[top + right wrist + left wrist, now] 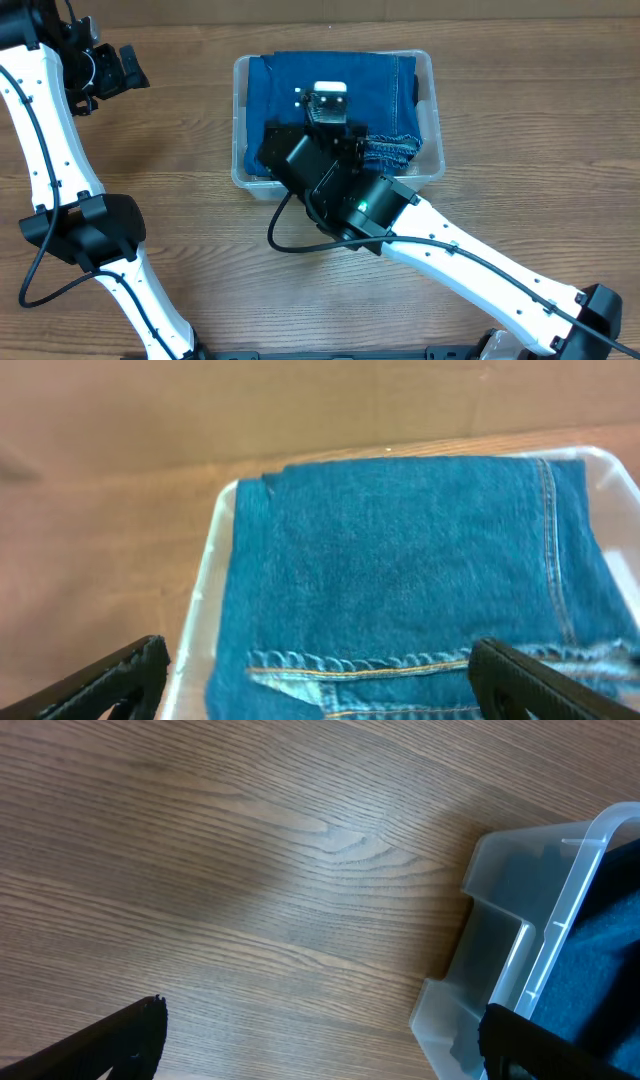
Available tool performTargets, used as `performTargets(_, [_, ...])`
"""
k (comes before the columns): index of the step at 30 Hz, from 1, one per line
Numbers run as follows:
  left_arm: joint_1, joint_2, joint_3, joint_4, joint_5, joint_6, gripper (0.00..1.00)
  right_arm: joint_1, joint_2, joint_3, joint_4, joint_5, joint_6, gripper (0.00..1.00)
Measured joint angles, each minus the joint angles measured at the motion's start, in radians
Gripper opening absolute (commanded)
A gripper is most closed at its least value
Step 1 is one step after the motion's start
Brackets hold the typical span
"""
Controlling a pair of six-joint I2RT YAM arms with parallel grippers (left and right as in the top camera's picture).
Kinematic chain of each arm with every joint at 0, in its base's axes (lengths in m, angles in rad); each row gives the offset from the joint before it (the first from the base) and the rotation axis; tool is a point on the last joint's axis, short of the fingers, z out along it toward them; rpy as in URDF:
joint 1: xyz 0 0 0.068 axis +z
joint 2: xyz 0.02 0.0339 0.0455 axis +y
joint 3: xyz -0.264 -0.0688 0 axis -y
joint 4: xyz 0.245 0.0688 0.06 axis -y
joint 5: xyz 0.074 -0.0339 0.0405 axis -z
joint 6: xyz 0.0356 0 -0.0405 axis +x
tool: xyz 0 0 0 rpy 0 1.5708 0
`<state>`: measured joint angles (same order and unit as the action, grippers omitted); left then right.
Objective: Pack container
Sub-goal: 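Lay the blue jeans over the bin and press them down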
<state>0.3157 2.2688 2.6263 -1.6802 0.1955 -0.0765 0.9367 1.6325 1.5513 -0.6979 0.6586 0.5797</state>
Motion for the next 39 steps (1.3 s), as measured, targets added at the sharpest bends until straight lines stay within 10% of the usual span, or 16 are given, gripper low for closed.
performTargets(7, [0.0, 0.0, 0.0, 0.0, 0.0, 0.0, 1.0, -0.166, 0.0, 0.0, -0.019, -0.33, -0.292, 0.04])
performTargets(39, [0.0, 0.0, 0.0, 0.0, 0.0, 0.0, 1.0, -0.295, 0.451, 0.005, 0.448, -0.827, -0.467, 0.04])
